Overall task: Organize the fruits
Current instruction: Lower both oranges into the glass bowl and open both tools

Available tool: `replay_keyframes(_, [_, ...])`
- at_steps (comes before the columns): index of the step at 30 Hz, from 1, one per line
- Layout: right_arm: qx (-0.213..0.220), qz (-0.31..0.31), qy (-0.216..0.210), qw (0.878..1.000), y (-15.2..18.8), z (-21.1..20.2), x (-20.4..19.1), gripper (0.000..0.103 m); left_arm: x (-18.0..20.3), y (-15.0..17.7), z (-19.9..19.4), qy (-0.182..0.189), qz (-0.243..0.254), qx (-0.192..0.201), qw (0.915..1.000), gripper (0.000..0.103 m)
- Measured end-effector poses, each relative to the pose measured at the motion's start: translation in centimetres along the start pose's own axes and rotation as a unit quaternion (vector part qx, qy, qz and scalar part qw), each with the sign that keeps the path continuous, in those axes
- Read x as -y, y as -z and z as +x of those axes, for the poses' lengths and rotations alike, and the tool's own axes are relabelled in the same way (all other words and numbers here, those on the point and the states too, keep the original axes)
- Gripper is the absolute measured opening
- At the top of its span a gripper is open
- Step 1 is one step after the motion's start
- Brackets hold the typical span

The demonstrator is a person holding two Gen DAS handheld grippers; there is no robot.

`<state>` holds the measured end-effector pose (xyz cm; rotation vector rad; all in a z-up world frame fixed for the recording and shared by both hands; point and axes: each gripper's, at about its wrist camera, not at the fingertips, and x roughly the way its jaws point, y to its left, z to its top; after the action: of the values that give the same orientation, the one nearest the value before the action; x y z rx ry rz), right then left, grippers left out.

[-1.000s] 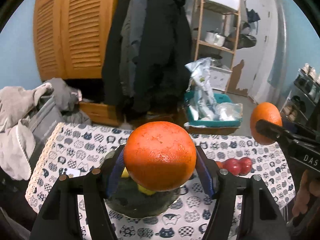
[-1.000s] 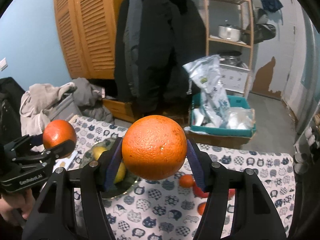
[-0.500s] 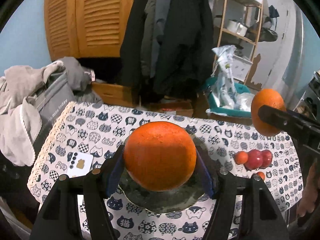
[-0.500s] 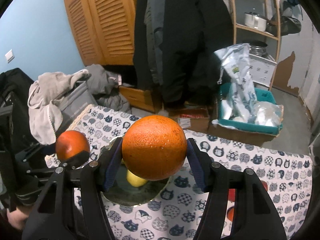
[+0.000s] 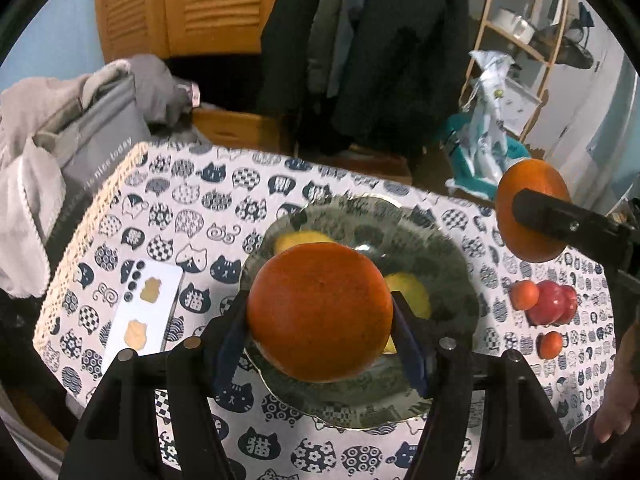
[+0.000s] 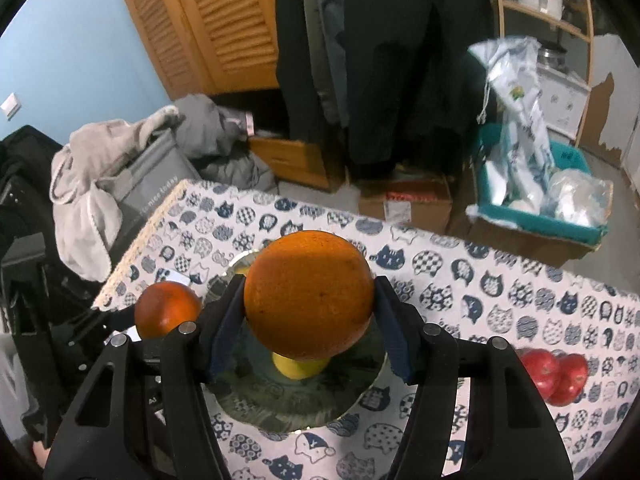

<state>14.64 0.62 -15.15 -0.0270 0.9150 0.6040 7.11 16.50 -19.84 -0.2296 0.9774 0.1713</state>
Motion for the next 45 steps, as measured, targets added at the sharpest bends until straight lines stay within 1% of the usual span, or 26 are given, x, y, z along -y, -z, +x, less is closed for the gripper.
replay_keyframes(3, [-0.019,0.01,-0.002,1.0,0.4,2.1,0.5,0.063,-0.3,0.2,1.7,0.0,-0.005,-0.016,0.9999,0.068])
replay_keyframes(8, [-0.048,0.015,0.01,0.999,0.9,5.4,1.4,0.063,-1.0,0.7,4.1,-0.004,-0.017,-0.044,0.9989,0.068])
replay_keyframes(17, [-0.092,0.029,0.02,0.995,2.1,9.7,3.0,0.063,-1.6,1.1,6.6,-0.01,-0.029,-0.072,0.997,0.068])
replay_keyframes(33, [-0.11,0.046,0.014,0.993,1.9,11.9,3.8,0.064,-1.6,1.6,8.9,-0.017,-0.028,-0.108,0.9936,0.069])
replay_keyframes(38, [-0.114,0.051,0.013,0.992,1.9,12.2,4.1,0.065,-1.5,1.9,9.8,-0.023,-0.027,-0.129,0.991,0.069])
replay_keyframes(40, [-0.117,0.052,0.01,0.992,1.7,12.3,4.2,0.066,-1.1,2.0,9.8,-0.026,-0.017,-0.13,0.991,0.069])
replay_keyframes(41, [-0.119,0.052,0.01,0.991,1.7,12.4,4.2,0.066,-0.9,2.0,9.6,-0.026,-0.012,-0.126,0.9916,0.072])
replay_keyframes(42, [-0.12,0.051,0.01,0.991,1.7,12.5,4.1,0.066,-0.7,1.9,9.3,-0.026,-0.009,-0.119,0.9925,0.082])
replay_keyframes(44, [-0.12,0.049,0.008,0.991,1.6,12.5,4.0,0.069,-0.4,1.6,8.5,-0.031,-0.001,-0.1,0.9945,0.095])
replay_keyframes(45, [-0.118,0.047,0.007,0.992,1.6,12.4,3.9,0.07,-0.2,1.5,8.2,-0.033,0.004,-0.092,0.9952,0.096])
